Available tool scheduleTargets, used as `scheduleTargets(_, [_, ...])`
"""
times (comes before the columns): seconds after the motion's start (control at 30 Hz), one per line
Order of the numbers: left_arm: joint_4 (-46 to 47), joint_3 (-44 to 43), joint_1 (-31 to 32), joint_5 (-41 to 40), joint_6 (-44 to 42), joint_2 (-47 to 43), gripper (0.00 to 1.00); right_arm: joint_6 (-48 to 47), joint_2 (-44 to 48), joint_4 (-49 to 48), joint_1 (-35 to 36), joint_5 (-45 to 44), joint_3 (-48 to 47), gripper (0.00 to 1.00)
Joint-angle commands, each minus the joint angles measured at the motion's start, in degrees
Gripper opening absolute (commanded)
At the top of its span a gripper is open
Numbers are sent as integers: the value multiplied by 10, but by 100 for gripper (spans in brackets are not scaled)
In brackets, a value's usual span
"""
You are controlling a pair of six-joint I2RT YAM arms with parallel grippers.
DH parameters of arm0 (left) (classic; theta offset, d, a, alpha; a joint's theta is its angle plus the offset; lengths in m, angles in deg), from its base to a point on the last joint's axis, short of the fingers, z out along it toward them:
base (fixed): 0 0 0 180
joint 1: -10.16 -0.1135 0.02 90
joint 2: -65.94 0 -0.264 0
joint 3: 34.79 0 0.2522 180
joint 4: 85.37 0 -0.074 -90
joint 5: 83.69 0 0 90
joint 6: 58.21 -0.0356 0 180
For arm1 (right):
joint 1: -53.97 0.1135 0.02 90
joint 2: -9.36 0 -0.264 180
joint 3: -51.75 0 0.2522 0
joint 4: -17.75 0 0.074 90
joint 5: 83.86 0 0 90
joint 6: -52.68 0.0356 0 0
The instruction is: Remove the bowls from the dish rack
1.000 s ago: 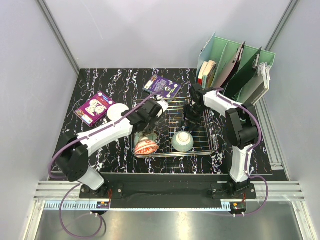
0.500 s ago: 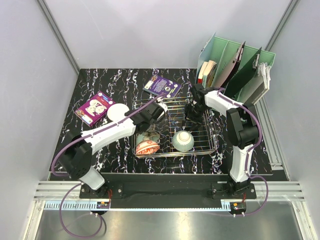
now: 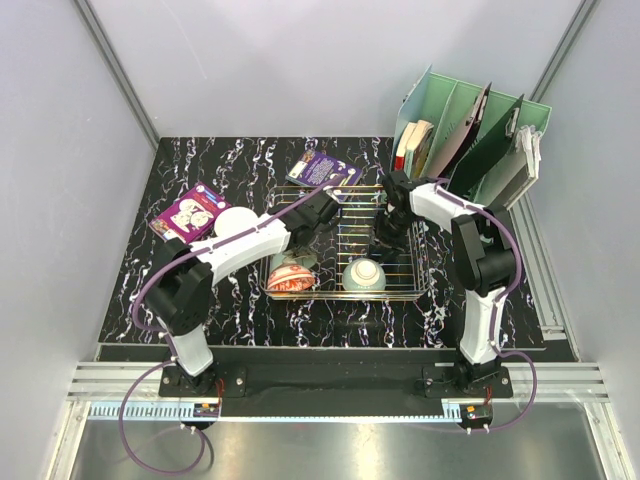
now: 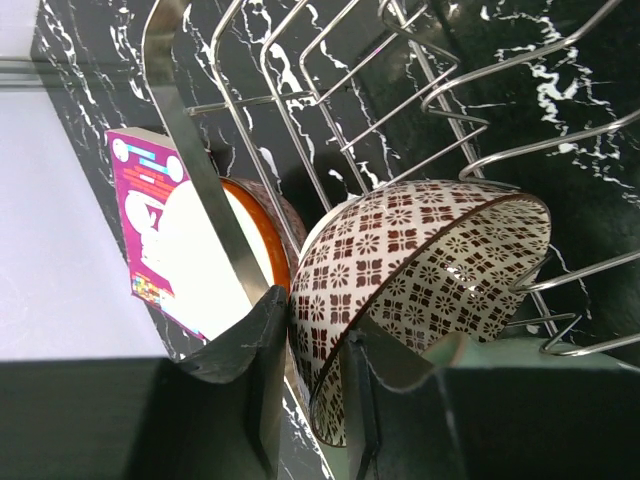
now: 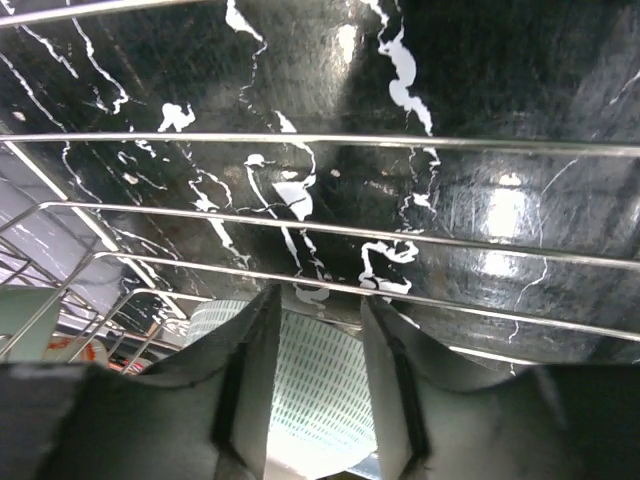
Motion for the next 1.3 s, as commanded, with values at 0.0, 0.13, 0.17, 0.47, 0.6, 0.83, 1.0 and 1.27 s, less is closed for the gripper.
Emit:
scheduleTargets(0.0, [74,-45,-13,-55,16,-11,1,-16,-12,15,0,5,3,40])
scheduleTargets(0.13, [75,-39,-12,-52,17,-22,0,-20,-17,17,-1,10,2,22])
scheduleTargets(0.17, [75,-37,-13,-52,16,-25,0,-21,-18,18,-1,10,2,17])
scheduleTargets(0.47, [123,-30,-11,-55,3,-70,0,-34,-34,27,0,19,9,1])
scheduleTargets(0.6, [136,-39,-8,-60,-12,-72,0,-42,-37,26,0,20,13,0])
scheduleTargets(0.83, [158,-39,9,-74,-32,-91,0,-45,-48,26,0,28,7,0])
scheduleTargets(1.0, [175,-29,13,-83,-38,-99,0,-53,-56,26,1,39,2,0])
scheduleTargets(1.27, [184,-15,16,-87,-37,-97,0,-57,-56,27,2,39,5,0])
